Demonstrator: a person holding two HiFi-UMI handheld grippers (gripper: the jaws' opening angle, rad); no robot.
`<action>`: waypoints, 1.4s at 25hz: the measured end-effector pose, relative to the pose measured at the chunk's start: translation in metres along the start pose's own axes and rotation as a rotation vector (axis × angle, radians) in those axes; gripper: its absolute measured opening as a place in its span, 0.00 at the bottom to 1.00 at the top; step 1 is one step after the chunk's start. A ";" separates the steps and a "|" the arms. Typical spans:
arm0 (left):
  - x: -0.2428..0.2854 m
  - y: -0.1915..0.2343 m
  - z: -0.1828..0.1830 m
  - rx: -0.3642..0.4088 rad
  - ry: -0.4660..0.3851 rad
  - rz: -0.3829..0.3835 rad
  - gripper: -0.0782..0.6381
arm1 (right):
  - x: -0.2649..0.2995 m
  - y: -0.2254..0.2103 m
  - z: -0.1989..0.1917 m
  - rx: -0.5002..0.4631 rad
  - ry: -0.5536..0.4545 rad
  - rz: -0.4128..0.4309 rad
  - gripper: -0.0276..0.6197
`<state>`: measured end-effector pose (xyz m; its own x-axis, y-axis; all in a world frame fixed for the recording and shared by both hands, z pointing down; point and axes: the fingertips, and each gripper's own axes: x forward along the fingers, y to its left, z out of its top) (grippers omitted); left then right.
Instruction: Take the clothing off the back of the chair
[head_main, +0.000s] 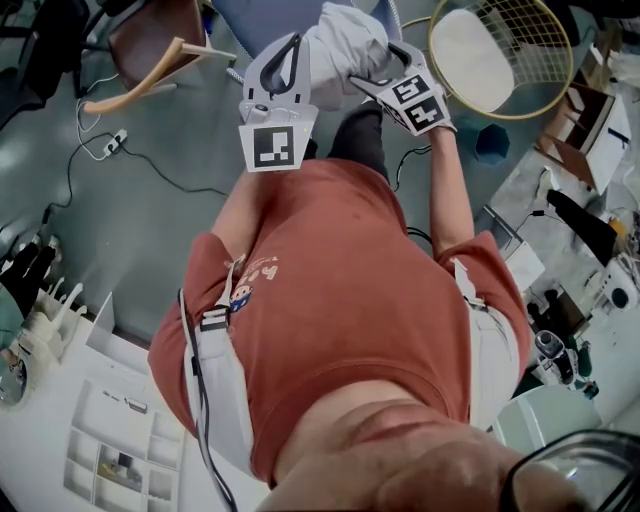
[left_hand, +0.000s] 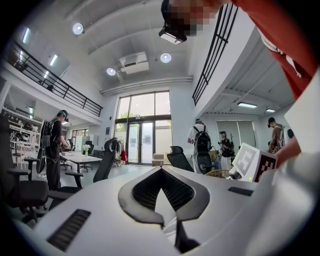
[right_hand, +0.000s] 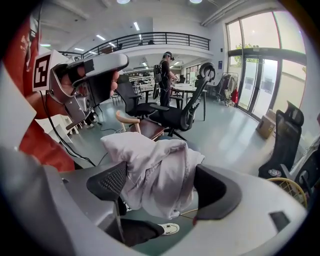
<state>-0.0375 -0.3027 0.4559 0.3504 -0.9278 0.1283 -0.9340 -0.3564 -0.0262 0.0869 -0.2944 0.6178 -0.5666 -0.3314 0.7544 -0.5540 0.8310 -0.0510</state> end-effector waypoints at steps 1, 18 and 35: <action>0.000 0.000 -0.001 -0.004 0.004 0.001 0.13 | 0.002 0.002 0.002 -0.007 -0.003 0.002 0.65; 0.004 0.002 -0.009 -0.013 0.009 0.005 0.13 | 0.012 0.022 0.007 -0.173 -0.023 -0.048 0.54; -0.007 -0.001 -0.007 -0.001 0.003 0.003 0.13 | -0.001 0.033 0.010 -0.083 -0.181 -0.271 0.21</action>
<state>-0.0397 -0.2951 0.4622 0.3476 -0.9284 0.1315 -0.9350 -0.3537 -0.0255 0.0635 -0.2707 0.6087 -0.5084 -0.6134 0.6044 -0.6519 0.7328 0.1952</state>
